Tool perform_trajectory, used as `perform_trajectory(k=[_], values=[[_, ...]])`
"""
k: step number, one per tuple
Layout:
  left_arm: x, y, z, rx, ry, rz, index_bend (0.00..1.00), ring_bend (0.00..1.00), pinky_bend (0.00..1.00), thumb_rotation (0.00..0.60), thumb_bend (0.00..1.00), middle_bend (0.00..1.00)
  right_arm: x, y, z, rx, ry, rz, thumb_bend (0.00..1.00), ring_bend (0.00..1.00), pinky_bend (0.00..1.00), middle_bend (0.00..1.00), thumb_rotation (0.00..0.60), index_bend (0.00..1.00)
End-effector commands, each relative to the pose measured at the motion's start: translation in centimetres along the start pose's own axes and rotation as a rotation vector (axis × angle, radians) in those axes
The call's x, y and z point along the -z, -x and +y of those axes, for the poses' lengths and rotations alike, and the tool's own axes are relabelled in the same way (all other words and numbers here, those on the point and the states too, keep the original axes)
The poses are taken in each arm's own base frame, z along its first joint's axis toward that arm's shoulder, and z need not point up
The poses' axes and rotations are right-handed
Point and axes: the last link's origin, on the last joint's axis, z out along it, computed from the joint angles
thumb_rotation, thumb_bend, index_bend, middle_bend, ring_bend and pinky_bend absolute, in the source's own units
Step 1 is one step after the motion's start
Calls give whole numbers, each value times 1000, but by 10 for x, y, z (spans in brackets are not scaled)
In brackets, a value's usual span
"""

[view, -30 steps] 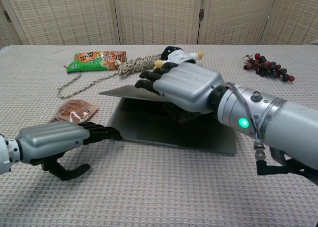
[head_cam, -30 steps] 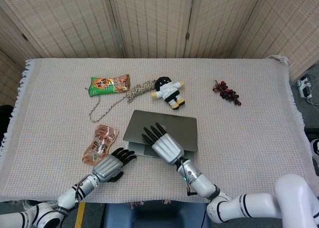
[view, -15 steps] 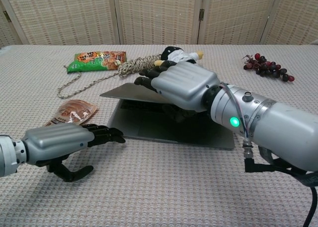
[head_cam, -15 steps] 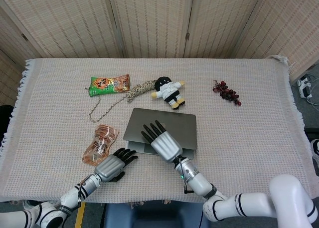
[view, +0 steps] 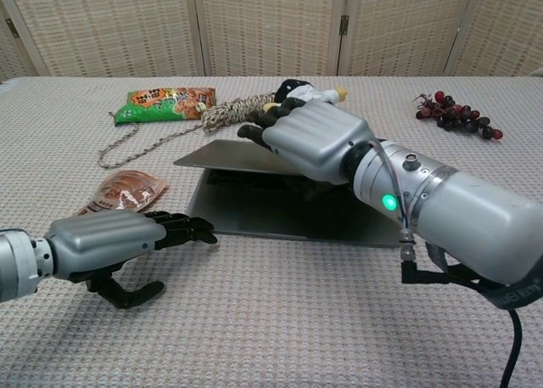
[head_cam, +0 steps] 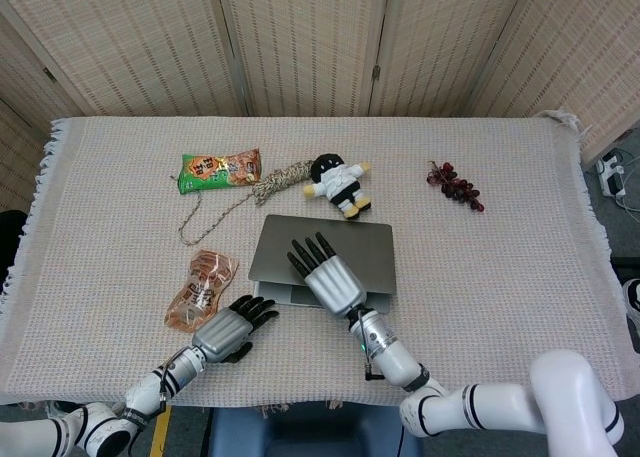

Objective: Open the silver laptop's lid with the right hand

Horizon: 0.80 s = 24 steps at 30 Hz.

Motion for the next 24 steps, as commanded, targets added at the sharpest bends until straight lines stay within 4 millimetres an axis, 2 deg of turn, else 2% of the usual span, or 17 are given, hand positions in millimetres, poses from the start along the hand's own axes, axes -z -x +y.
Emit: perform_trajectory(k=[1, 5, 14, 24], values=[[0, 0, 0, 0, -1, -1, 9, 0, 0, 600, 614, 49, -5, 0, 1, -5, 18, 0, 598, 0, 0, 0, 600, 0], [-1, -1, 0, 1, -2, 0, 9, 0, 0, 600, 614, 49, -5, -3, 4, -15, 27, 8, 598, 0, 0, 0, 600, 0], [-2, -2, 0, -4, -3, -6, 9, 0, 0, 600, 614, 49, -5, -27, 29, -46, 78, 59, 598, 0, 0, 0, 600, 0], [-2, -2, 2, -8, 0, -6, 9, 0, 0, 600, 614, 49, -19, -53, 71, -70, 173, 85, 598, 0, 0, 0, 600, 0]])
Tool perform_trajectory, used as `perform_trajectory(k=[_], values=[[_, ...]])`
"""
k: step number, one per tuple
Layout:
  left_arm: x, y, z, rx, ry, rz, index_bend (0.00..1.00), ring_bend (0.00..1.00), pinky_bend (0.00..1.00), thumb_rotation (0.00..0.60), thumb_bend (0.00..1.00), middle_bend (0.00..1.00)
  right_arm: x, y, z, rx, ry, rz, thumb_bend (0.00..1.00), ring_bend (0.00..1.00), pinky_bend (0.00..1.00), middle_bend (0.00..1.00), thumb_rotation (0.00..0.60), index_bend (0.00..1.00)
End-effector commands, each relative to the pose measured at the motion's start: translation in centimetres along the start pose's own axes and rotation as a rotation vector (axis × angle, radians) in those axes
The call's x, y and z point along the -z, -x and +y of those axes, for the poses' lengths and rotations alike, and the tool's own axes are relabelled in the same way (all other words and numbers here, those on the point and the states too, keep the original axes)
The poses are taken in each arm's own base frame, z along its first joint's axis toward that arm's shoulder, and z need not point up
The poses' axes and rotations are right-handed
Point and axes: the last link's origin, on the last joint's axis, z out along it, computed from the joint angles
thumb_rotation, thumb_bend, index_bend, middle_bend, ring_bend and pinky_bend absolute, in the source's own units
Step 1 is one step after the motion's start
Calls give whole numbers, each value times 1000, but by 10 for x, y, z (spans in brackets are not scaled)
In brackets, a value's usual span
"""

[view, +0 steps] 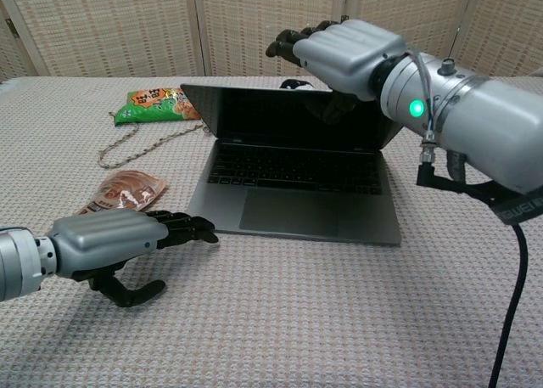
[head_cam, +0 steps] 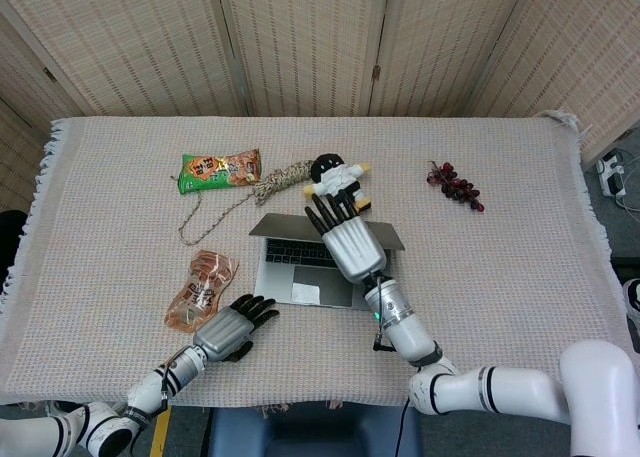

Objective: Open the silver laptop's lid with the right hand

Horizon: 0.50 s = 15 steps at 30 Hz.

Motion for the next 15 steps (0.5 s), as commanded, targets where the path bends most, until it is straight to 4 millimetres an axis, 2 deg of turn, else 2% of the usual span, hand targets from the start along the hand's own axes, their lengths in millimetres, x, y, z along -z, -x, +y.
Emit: perform_trajectory(k=[1, 15], values=[[0, 0, 1, -2, 1, 0, 10, 0, 0, 600, 614, 49, -11, -7, 14, -2, 34, -1, 598, 0, 0, 0, 600, 0], [2, -1, 1, -6, -4, 0, 11, 0, 0, 600, 614, 49, -53, -18, 54, -32, 132, -38, 598, 0, 0, 0, 600, 0]])
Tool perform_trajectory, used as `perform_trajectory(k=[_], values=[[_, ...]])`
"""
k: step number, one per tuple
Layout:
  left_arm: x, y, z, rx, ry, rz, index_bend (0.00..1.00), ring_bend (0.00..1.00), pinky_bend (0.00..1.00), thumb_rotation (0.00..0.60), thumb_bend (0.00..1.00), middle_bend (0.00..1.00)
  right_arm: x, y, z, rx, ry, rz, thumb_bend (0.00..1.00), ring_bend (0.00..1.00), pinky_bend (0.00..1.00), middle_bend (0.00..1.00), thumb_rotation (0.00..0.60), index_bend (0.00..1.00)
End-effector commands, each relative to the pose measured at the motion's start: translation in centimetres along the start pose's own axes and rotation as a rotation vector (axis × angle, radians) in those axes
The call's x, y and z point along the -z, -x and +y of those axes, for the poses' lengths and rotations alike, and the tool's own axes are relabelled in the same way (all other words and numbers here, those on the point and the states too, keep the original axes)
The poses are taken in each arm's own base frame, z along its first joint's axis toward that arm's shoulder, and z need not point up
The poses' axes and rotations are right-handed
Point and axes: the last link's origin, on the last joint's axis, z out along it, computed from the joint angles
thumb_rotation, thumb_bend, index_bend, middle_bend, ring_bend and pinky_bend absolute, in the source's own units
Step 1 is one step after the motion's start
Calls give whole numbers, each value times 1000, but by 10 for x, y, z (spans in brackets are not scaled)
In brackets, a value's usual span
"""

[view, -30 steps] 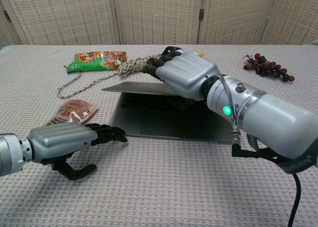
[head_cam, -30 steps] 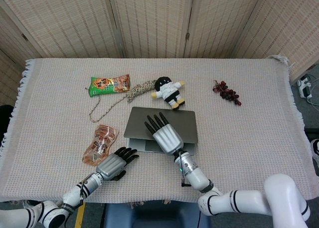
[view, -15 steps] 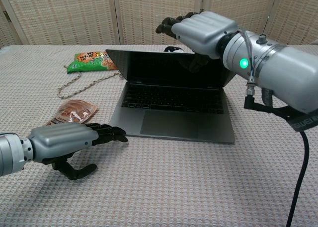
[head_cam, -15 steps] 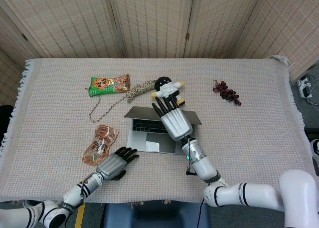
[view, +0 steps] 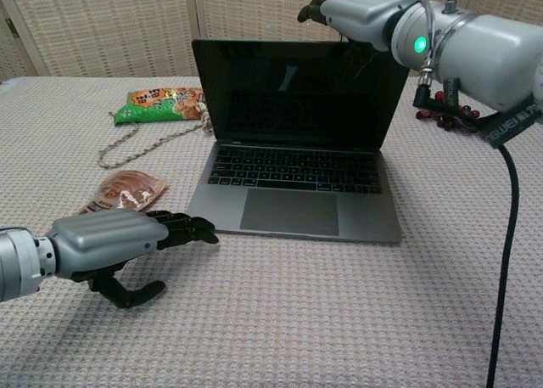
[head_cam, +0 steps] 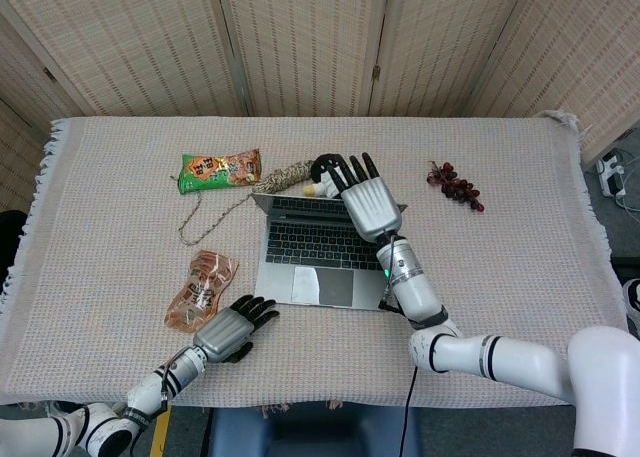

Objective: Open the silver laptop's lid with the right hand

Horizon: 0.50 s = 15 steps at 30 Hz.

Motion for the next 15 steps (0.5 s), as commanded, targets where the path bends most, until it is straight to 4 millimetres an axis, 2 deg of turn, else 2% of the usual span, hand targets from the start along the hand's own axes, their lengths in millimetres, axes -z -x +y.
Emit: perform_trajectory(k=[1, 15], values=[[0, 0, 0, 0, -1, -1, 11, 0, 0, 600, 614, 49, -10, -4, 6, -15, 20, -2, 598, 0, 0, 0, 600, 0], [3, 0, 1, 2, -7, 1, 11, 0, 0, 600, 614, 49, -42, -4, 32, -19, 131, -41, 560, 0, 0, 0, 600, 0]])
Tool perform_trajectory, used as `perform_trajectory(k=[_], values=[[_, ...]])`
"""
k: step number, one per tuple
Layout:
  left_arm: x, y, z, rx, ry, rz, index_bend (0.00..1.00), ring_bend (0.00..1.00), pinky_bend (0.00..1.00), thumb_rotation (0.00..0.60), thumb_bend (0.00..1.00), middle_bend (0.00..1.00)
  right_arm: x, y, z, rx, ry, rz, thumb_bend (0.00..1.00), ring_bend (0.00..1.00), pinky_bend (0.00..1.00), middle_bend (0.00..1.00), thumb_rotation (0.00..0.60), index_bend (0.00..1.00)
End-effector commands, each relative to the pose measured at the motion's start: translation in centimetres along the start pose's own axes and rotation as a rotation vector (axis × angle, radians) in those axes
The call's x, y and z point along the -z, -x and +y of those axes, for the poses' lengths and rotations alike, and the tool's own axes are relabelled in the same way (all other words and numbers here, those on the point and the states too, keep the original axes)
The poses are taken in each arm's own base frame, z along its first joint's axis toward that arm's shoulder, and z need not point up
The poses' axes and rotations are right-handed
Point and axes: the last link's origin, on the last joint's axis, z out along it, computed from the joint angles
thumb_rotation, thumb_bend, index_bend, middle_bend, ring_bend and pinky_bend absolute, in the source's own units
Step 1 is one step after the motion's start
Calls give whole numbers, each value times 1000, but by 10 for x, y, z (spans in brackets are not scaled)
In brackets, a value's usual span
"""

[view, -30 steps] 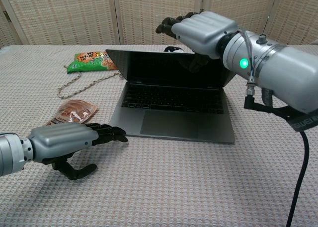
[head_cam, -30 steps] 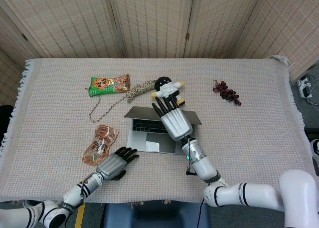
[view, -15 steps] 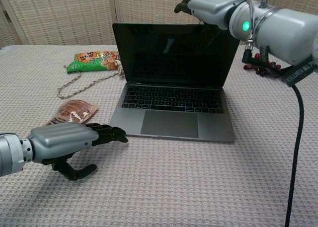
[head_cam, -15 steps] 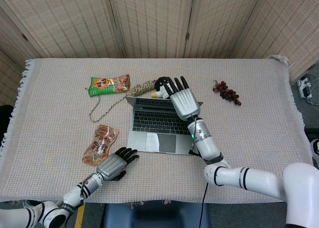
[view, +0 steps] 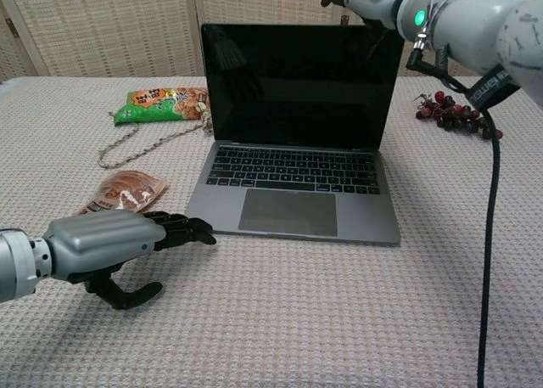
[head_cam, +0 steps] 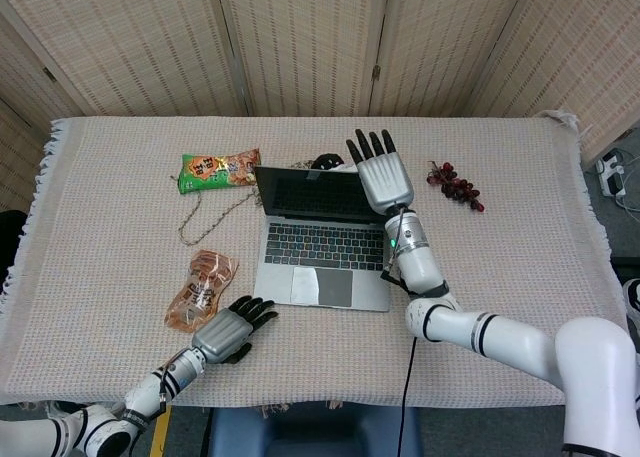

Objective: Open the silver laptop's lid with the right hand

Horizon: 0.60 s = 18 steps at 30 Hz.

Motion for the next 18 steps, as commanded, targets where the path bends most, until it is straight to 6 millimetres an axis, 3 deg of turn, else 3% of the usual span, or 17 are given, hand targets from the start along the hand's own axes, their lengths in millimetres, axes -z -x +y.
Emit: perform_trajectory(k=[1, 18], values=[[0, 0, 0, 1, -1, 0, 11, 0, 0, 600, 614, 49, -8, -1, 3, 4, 29, -12, 560, 0, 0, 0, 600, 0], [1, -2, 0, 12, -5, 7, 11, 0, 0, 600, 614, 49, -26, -5, 29, 28, 152, -34, 560, 0, 0, 0, 600, 0]])
